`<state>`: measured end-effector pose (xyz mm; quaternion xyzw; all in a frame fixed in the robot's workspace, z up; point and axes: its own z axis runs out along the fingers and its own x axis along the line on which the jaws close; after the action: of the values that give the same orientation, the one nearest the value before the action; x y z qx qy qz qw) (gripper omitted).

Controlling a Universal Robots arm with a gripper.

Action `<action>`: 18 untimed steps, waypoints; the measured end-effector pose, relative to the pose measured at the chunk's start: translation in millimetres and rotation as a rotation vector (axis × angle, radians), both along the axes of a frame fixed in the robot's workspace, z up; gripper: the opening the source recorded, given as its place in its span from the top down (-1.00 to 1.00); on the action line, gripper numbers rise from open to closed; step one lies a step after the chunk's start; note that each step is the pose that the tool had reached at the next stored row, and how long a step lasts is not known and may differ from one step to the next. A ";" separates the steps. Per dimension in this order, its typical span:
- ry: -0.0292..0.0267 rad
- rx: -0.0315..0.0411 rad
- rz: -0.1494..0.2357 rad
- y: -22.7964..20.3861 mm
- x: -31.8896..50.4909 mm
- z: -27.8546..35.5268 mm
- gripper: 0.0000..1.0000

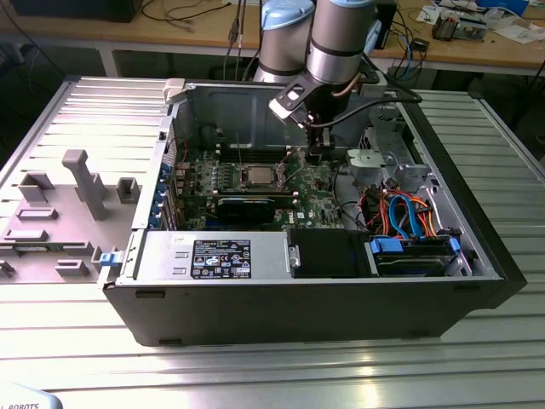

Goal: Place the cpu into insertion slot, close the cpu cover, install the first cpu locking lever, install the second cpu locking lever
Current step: 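Close the cpu cover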

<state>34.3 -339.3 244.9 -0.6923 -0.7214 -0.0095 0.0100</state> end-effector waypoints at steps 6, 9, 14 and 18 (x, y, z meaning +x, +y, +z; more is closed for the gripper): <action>0.0000 0.0000 0.000 0.0 -13.3 0.0 0.79; -0.0001 0.0002 0.000 0.1 -17.8 0.3 0.79; 0.0000 0.0001 0.000 0.0 -20.8 7.8 0.79; 0.0000 0.0001 0.000 0.0 -20.9 7.7 0.79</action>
<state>13.3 -339.3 252.7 -0.6923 -0.7215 -0.0096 0.0100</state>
